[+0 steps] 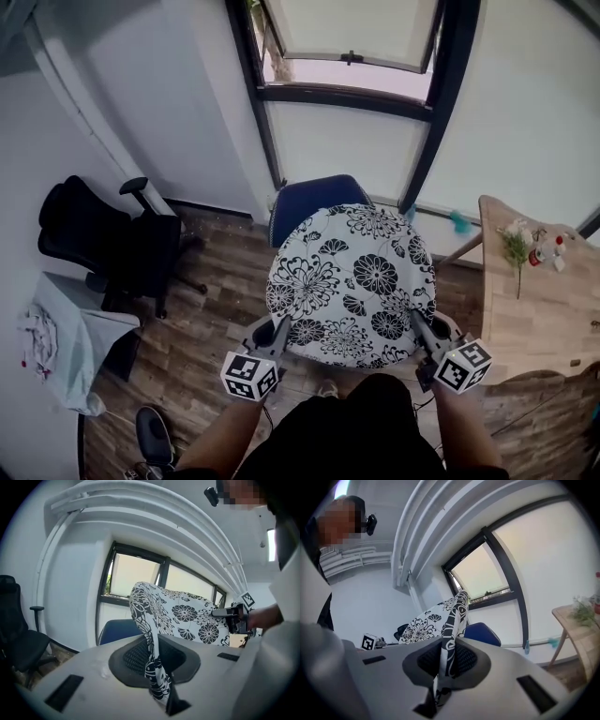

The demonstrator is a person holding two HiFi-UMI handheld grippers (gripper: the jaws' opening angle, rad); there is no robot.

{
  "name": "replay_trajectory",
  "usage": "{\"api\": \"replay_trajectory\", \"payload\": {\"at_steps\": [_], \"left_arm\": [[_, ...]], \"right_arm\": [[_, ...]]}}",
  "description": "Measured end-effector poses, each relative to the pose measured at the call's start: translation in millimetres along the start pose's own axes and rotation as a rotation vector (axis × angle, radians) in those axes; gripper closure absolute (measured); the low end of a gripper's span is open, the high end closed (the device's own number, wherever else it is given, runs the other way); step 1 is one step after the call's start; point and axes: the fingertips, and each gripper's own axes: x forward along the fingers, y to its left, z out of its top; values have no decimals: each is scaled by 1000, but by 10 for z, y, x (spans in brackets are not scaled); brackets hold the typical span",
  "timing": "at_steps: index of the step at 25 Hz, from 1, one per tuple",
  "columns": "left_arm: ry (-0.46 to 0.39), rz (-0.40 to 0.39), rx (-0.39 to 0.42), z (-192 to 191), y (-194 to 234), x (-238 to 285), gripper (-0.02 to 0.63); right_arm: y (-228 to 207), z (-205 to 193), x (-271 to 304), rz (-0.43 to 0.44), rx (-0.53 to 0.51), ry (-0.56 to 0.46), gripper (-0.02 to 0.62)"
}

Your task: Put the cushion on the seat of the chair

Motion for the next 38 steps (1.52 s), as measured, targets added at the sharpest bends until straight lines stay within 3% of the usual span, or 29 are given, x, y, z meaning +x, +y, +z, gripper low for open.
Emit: {"api": "replay_trajectory", "payload": {"at_steps": [2,6,10,16,20,25,38], "left_arm": [[12,-3,-30,36,-29,-104,575],[-26,-99,-36,156,37,-60,575],[2,-82,-38,-13,108,55,575],[17,-66,-132,281,-128,-317,575],[49,-31,-160,119,-116,-137,575],[81,-37,-164,190,-84,-139,575],[116,-51,-169,-199,-31,185,575]], "right_arm": [[118,89,-74,-15,0,22,561],[293,226,-222,-126,-36,-27,561],[128,17,-13,-106,-27,2,561],[458,439,-246,-99,-57,74,561],[184,327,-99,-80,-34,117,561],[296,472,-77,-110,-46,165,561],[-69,36,78,-138,-1,188,561]]}}
